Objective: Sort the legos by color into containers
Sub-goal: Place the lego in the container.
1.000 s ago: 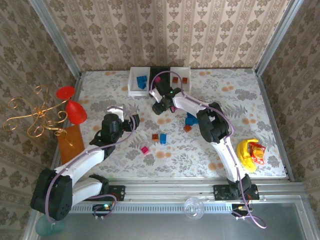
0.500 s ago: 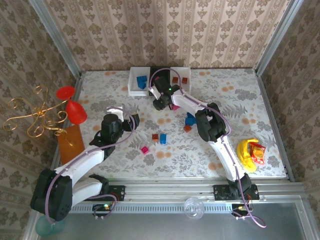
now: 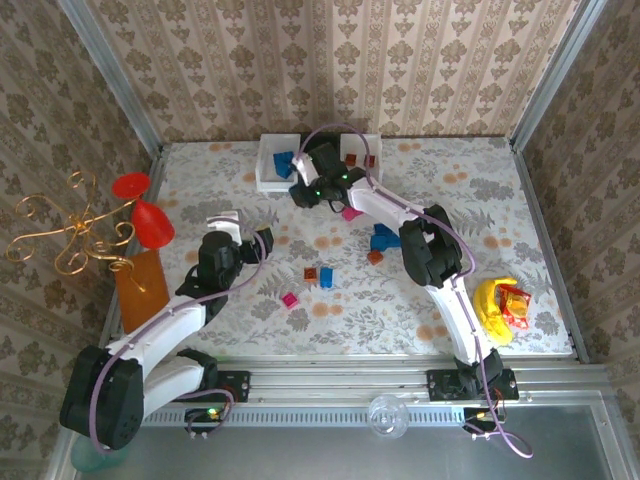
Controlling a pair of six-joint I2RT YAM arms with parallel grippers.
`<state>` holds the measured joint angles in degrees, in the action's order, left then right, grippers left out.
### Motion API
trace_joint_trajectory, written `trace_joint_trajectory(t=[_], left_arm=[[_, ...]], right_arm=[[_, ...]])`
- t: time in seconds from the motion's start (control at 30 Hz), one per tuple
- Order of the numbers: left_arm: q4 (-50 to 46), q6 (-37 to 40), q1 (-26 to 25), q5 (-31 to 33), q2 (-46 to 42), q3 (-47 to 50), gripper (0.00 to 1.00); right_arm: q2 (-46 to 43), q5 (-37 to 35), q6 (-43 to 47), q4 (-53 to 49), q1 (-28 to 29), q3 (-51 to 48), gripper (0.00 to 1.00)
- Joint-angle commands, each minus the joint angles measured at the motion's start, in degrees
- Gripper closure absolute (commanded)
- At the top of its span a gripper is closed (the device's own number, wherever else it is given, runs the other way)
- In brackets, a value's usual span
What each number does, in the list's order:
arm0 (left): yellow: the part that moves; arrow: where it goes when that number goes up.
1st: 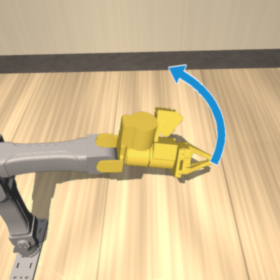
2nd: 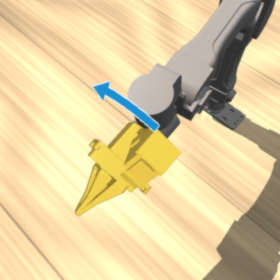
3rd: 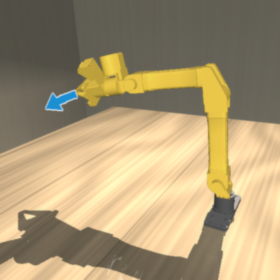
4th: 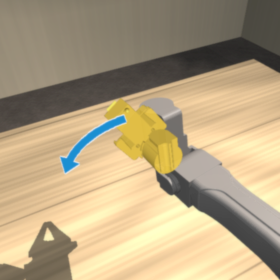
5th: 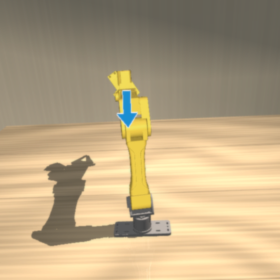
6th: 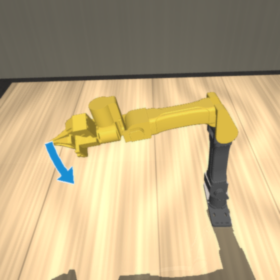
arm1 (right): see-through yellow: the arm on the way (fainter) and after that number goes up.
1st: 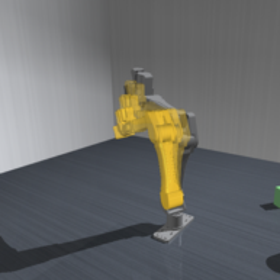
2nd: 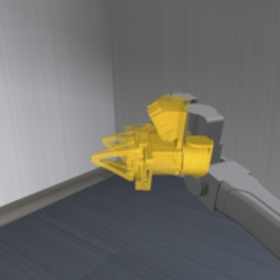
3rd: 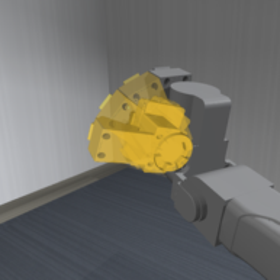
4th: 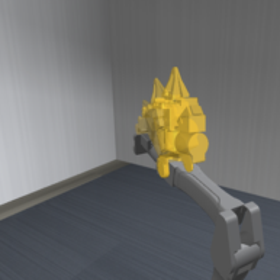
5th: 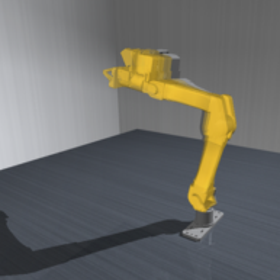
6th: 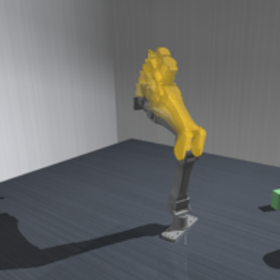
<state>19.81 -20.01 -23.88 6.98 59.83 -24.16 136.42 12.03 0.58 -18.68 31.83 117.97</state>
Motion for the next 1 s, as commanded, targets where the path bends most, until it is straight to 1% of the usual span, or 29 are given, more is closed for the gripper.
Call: trace_joint_trajectory(t=[0.0, 0.13, 0.3, 0.37, 0.43, 0.47, 0.6, 0.7, 0.83, 0.9, 0.97], left_arm=[[2.0, -1.2, 0.5, 0.7, -0.7, 0.9, 0.13], [5.9, -0.3, 0.6, -0.7, -0.3, 2.5, 0.14], [6.5, -0.1, 0.7, -1.3, -0.1, 2.7, 0.14], [6.5, -0.1, 0.8, -1.5, -0.2, 2.7, 0.14], [6.5, -0.2, 0.8, -1.5, -0.1, 2.7, 0.14], [6.5, -0.2, 0.8, -1.5, -0.1, 2.7, 0.14], [6.7, -0.4, 0.8, -1.9, 0.4, 2.6, 0.14], [6.7, -0.7, 0.8, -2.5, 0.7, 2.5, 0.14], [6.9, -0.8, 0.8, -3.3, 1.0, 2.4, 0.14], [7.2, -0.7, 0.8, -3.9, 1.1, 2.3, 0.14], [7.7, -0.4, 0.8, -4.6, 1.2, 2.4, 0.14]], right_arm=[[1.9, -2.6, -5.4, 7.4, 0.1, 5.3, 0.71], [7.7, -5.5, -8.0, 8.8, 0.1, 14.2, 0.69], [18.1, -7.2, -11.0, 9.2, 0.1, 30.0, 0.66], [21.6, -7.5, -12.9, 11.1, 0.1, 34.1, 0.66], [24.0, -7.5, -14.6, 14.0, 0.1, 36.2, 0.66], [24.9, -7.4, -15.2, 15.5, 0.1, 36.7, 0.63], [25.4, -5.0, -15.4, 17.7, 0.1, 37.4, 0.45], [23.5, -2.2, -14.3, 15.8, -0.2, 37.3, 0.35], [18.6, 2.1, -13.8, 11.7, -0.8, 34.2, 0.30], [13.7, 4.0, -13.4, 10.9, -0.9, 27.9, 0.30], [7.6, 4.7, -12.3, 12.6, -0.8, 18.7, 0.30]])
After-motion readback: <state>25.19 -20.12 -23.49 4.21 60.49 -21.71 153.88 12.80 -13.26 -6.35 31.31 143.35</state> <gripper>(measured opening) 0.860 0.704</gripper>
